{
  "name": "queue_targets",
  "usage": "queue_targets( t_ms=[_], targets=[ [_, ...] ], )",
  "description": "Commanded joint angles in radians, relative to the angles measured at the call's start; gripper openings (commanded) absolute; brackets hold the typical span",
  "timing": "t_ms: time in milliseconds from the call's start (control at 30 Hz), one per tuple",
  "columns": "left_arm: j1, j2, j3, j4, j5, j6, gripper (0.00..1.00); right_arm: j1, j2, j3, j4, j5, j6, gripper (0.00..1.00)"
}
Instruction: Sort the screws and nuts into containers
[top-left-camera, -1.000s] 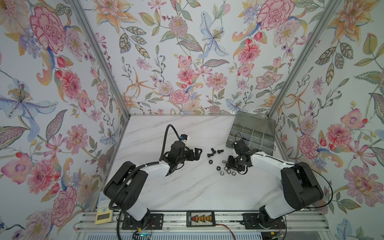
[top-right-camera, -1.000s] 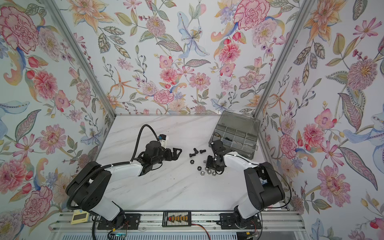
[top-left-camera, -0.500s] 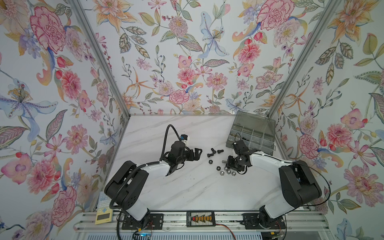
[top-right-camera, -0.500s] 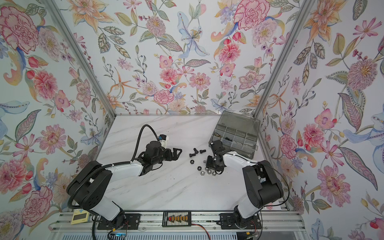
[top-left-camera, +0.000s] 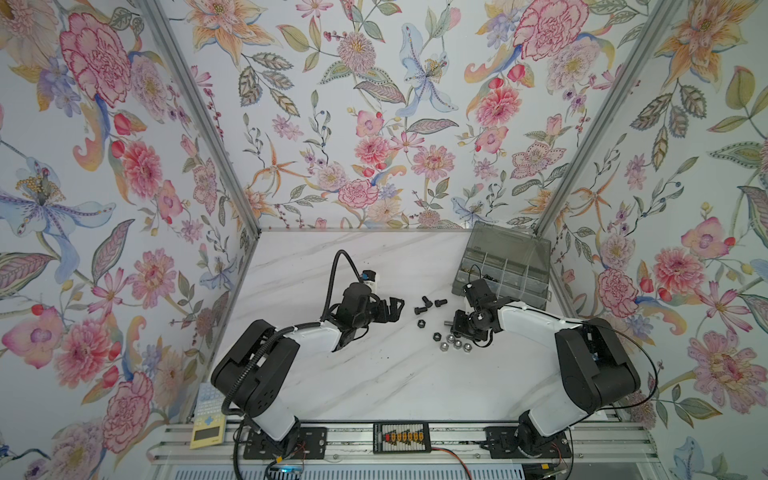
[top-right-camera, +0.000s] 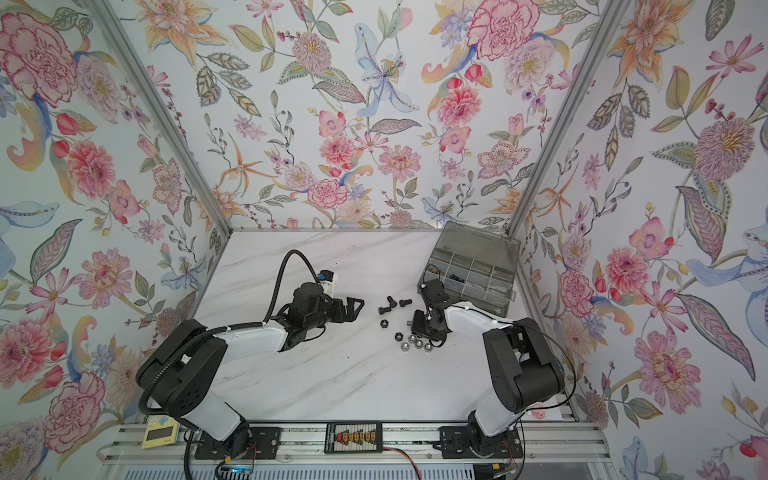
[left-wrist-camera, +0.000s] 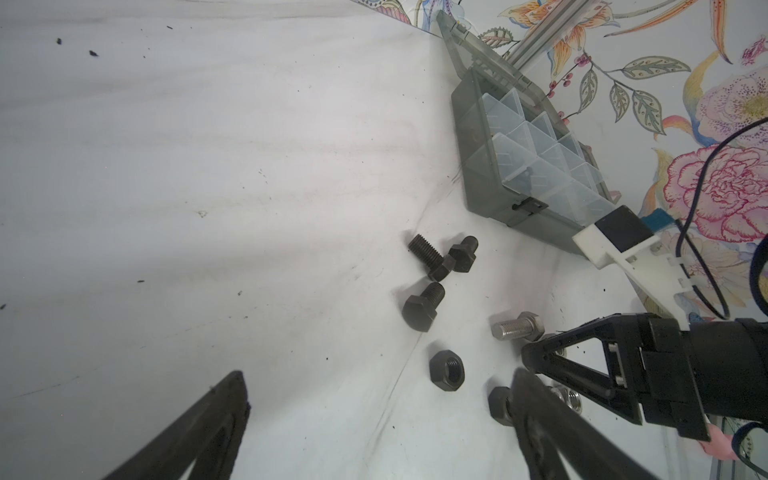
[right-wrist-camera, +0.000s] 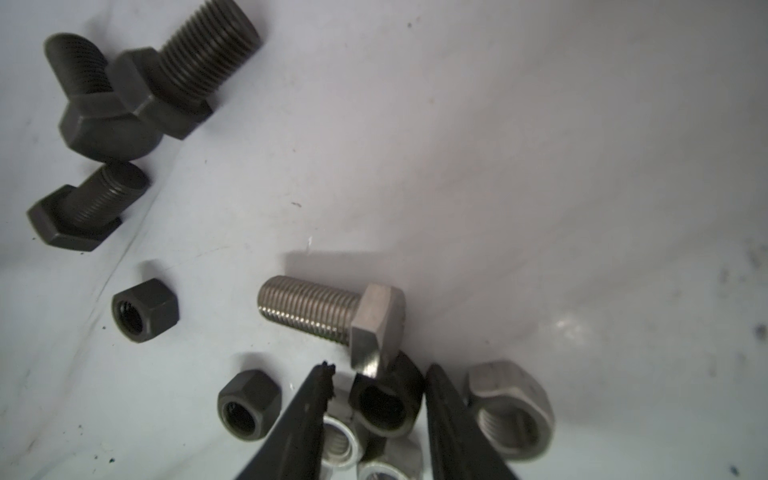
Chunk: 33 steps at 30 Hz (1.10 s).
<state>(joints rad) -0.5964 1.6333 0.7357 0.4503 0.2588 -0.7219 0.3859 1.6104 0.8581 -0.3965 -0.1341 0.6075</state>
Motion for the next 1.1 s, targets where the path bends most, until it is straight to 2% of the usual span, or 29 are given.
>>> queue_targets(
  t_ms=[0,367,1067],
  targets=[
    [0.001,0.017,0.014,0.028,0.015,0.006,0.99,-0.003,0.016,-0.012,-0.015,0.012,0.009,0.4],
    [0.001,0.016,0.012,0.033,0.017,0.001,1.0,-0.001,0.039,-0.025,-0.016,0.036,-0.001,0.33],
    [0.003,0.019,0.016,0.036,0.023,0.003,0.99,0.055,0.082,0.003,-0.095,0.145,-0.022,0.32]
  ],
)
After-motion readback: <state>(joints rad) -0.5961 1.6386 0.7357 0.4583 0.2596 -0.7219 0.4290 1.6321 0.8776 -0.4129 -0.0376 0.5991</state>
